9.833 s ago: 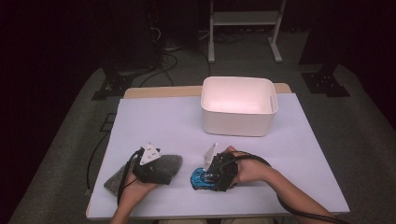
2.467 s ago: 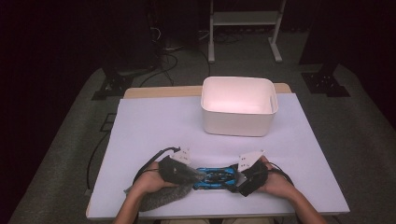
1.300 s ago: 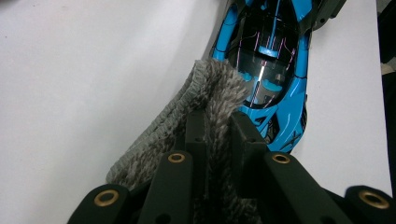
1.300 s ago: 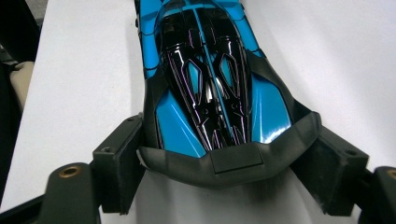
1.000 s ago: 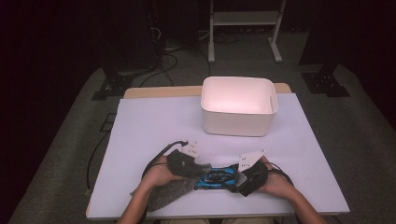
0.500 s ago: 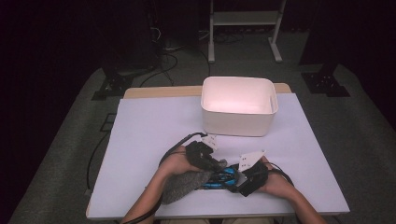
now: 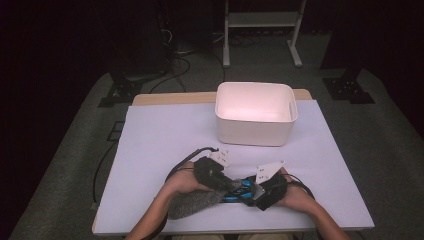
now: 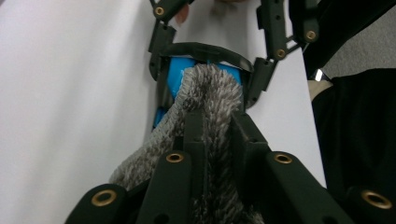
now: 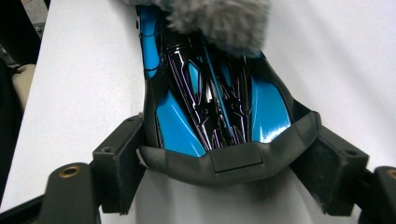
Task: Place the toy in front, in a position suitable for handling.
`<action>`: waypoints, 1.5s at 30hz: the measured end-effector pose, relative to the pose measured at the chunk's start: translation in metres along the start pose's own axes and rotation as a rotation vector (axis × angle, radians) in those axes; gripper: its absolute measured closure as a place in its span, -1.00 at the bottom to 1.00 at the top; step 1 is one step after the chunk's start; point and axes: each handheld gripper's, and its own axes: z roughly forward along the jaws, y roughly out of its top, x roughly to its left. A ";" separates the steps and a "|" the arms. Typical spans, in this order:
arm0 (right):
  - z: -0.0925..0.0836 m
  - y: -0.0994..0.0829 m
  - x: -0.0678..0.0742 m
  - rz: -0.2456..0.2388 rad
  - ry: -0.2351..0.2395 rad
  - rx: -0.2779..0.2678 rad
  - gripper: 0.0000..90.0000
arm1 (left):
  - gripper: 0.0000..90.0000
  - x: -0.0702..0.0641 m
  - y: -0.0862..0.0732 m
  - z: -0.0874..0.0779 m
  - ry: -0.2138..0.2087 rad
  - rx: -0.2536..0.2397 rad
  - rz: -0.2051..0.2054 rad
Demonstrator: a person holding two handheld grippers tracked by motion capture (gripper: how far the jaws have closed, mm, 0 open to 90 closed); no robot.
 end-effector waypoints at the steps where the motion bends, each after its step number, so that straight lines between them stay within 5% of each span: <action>1: 0.000 0.000 0.000 -0.001 0.000 0.000 -0.50 | 0.67 -0.001 0.000 -0.001 -0.007 -0.004 0.007; 9: 0.000 0.000 0.000 -0.001 -0.002 0.000 -0.50 | 0.26 -0.003 0.011 -0.009 0.005 -0.039 -0.007; 14: 0.000 0.000 0.000 -0.002 -0.002 0.000 -0.50 | 0.24 0.000 0.017 0.006 0.004 0.015 -0.004; 19: 0.000 0.000 0.000 -0.004 -0.002 -0.001 -0.50 | 0.69 0.002 0.014 0.016 0.004 0.035 0.008; 23: 0.000 0.000 0.000 -0.007 -0.004 -0.001 -0.50 | 0.81 -0.002 0.011 0.011 0.018 0.039 0.024; 28: 0.000 0.000 0.001 -0.004 -0.005 0.002 -0.50 | 0.81 -0.009 -0.005 0.000 0.025 0.029 0.009; 37: 0.000 0.000 0.000 -0.005 -0.006 -0.003 -0.50 | 0.81 -0.002 -0.055 -0.023 0.079 -0.006 -0.107; 45: 0.000 -0.001 0.001 -0.003 -0.008 -0.006 -0.50 | 0.81 0.005 -0.073 -0.029 0.093 -0.060 -0.163</action>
